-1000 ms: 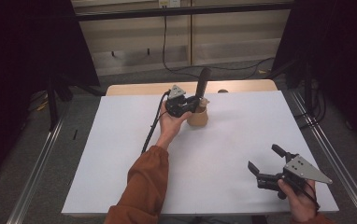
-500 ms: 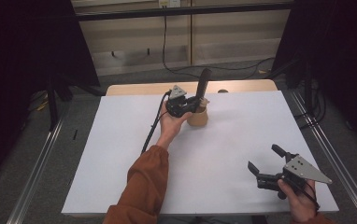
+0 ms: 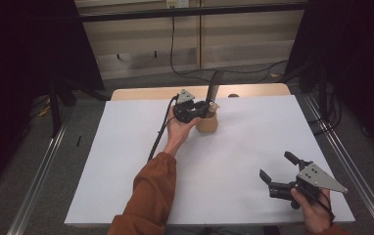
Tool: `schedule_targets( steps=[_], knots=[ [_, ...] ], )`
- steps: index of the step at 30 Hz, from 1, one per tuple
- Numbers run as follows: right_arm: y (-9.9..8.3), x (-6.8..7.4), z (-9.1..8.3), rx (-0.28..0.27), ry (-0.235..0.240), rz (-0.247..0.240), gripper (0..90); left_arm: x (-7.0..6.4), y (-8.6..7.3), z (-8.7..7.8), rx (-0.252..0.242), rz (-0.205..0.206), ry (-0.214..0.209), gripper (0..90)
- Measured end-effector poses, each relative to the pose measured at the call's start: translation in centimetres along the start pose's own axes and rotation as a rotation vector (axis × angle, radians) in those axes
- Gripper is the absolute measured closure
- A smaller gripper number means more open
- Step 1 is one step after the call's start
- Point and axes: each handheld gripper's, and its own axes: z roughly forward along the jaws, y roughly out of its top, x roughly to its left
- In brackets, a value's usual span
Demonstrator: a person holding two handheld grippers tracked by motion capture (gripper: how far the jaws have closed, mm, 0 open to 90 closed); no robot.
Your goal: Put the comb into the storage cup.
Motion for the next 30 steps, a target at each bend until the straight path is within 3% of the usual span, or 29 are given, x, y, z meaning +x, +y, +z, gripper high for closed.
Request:
schedule_targets(
  steps=[4,15,18,20,23,27,30],
  knots=[
    [0.0,0.0,0.0,0.000,0.001,0.001,0.0,-0.1,0.2,-0.1,0.003,0.015,0.009,66.0],
    [0.0,0.0,0.0,0.000,-0.001,-0.001,0.0,-0.4,0.1,-0.4,-0.016,0.006,0.024,53.7],
    [0.0,0.0,0.0,-0.001,-0.001,0.000,0.0,-0.4,0.0,-0.6,-0.017,-0.002,0.039,44.4],
    [0.0,0.0,0.0,0.000,-0.001,0.001,0.0,-0.4,0.0,-0.7,-0.017,-0.012,0.049,42.8],
    [0.0,0.0,0.0,0.000,-0.001,0.001,0.0,-0.5,0.2,-1.0,-0.021,-0.026,0.058,31.9],
    [0.0,0.0,0.1,0.000,0.000,0.001,0.0,-0.6,0.5,-1.3,-0.018,-0.010,0.073,22.1],
    [0.0,0.0,0.1,0.004,-0.002,0.003,0.0,-0.7,0.7,-1.6,0.001,-0.038,0.088,10.6]
  ],
)
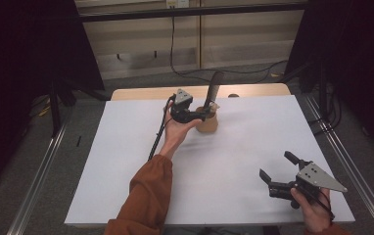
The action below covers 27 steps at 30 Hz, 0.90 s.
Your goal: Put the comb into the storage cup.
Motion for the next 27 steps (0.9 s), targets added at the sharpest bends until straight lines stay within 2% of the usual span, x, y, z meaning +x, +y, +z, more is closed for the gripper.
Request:
schedule_targets(
  steps=[1,4,6,8,11,13,21,23,27],
  knots=[
    [0.0,0.0,0.0,0.000,-0.001,-0.003,0.0,0.0,0.0,-0.1,0.002,0.002,0.000,6.9],
    [0.0,0.0,0.1,0.001,0.001,-0.003,0.0,-0.2,0.1,-0.4,0.008,0.011,-0.010,4.8],
    [0.0,0.0,0.1,0.000,0.001,-0.002,0.0,-0.4,0.1,-0.6,0.004,0.010,-0.024,4.4],
    [0.0,-0.1,0.1,0.002,-0.001,-0.002,0.0,-0.4,0.1,-0.9,0.001,0.033,-0.025,4.0],
    [0.0,-0.1,0.1,0.003,-0.002,0.004,0.0,-0.4,-0.1,-1.4,-0.013,0.033,-0.031,3.5],
    [-0.1,-0.1,0.2,0.002,-0.005,0.003,0.0,-0.4,-0.2,-1.6,-0.029,0.024,-0.027,3.2],
    [-0.1,0.1,0.7,0.008,-0.002,0.003,0.0,0.0,-0.7,-3.0,-0.054,0.044,-0.004,3.2],
    [-0.1,0.0,0.7,0.010,-0.004,0.005,0.0,0.0,-0.7,-3.3,-0.063,0.030,0.003,2.7],
    [-0.2,-0.2,0.8,0.013,-0.011,0.010,0.0,0.0,-0.7,-3.9,-0.065,0.050,-0.010,2.8]
  ],
)
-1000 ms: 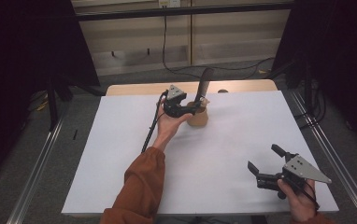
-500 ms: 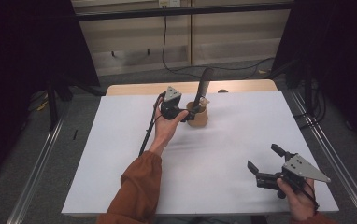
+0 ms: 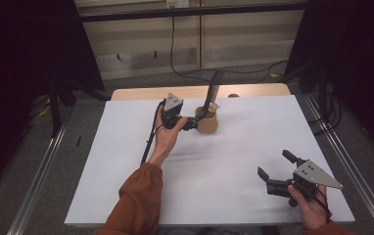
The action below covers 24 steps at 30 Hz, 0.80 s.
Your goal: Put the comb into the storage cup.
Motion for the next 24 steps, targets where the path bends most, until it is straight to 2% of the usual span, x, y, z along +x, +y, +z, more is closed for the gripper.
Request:
schedule_targets(
  steps=[1,3,4,6,9,14,15,17,24],
  knots=[
    [0.0,-0.1,0.0,0.002,0.001,0.000,0.0,0.0,0.0,-0.2,-0.001,0.006,-0.001,2.8],
    [-0.1,-0.1,0.0,0.001,-0.001,0.004,0.0,0.1,0.0,-0.5,-0.016,-0.007,0.006,2.8],
    [-0.1,-0.1,0.0,0.001,-0.002,0.005,0.0,0.1,0.0,-0.7,-0.031,-0.020,0.020,2.8],
    [-0.1,-0.1,-0.1,0.002,-0.002,0.004,0.0,0.0,0.0,-1.1,-0.051,-0.013,0.047,2.8],
    [-0.1,-0.1,-0.2,0.001,-0.003,-0.005,0.0,-0.1,0.0,-1.7,-0.068,-0.032,0.036,2.8],
    [0.0,0.0,-0.4,0.001,-0.011,-0.004,0.0,-0.2,0.2,-2.9,-0.081,-0.012,0.032,2.7],
    [0.0,0.0,-0.4,0.002,-0.011,-0.006,0.0,-0.2,0.2,-3.2,-0.082,-0.021,0.031,2.7],
    [0.0,0.1,-0.5,0.003,-0.014,-0.009,0.0,-0.2,0.1,-3.7,-0.080,-0.002,0.041,2.8],
    [0.0,0.2,-0.7,0.002,-0.014,-0.011,0.0,0.0,-0.3,-5.4,-0.109,-0.026,0.047,3.2]
  ],
)
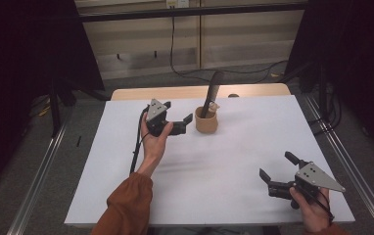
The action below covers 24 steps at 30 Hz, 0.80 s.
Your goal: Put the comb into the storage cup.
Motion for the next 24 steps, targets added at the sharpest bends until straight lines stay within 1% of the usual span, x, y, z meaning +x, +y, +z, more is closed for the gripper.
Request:
schedule_targets(
  steps=[4,7,8,10,12,15,19,20,22,24],
  knots=[
    [0.0,0.0,0.0,0.000,0.003,-0.003,0.0,-0.1,-0.1,-0.4,0.000,0.012,0.007,3.2],
    [0.0,0.0,0.0,0.001,0.004,-0.003,0.0,-0.2,-0.1,-0.7,-0.006,0.015,-0.004,3.2],
    [0.0,0.0,0.0,0.001,0.004,-0.003,0.0,-0.2,-0.1,-0.9,-0.002,0.030,-0.002,3.2],
    [0.0,0.0,0.0,0.001,0.003,-0.003,0.0,-0.3,-0.1,-1.3,-0.009,0.051,0.023,3.2],
    [0.0,0.1,0.0,0.000,0.005,-0.004,0.0,-0.2,-0.2,-1.8,-0.016,0.036,0.025,3.2],
    [0.0,0.1,0.0,0.001,0.006,-0.003,0.0,-0.1,-0.3,-2.3,-0.024,0.038,0.033,3.2],
    [0.0,0.1,0.0,0.001,0.005,-0.003,0.0,-0.2,-0.5,-3.1,-0.005,0.088,0.022,2.7],
    [0.0,0.1,0.0,0.001,0.003,-0.003,0.0,-0.2,-0.5,-3.3,-0.005,0.088,0.026,2.6],
    [0.0,0.1,0.1,0.001,0.005,-0.005,0.0,-0.2,-0.6,-3.6,-0.014,0.075,0.023,2.6],
    [0.0,0.1,0.1,0.000,0.007,-0.006,0.0,-0.1,-0.5,-4.1,-0.015,0.071,0.029,2.6]
  ],
)
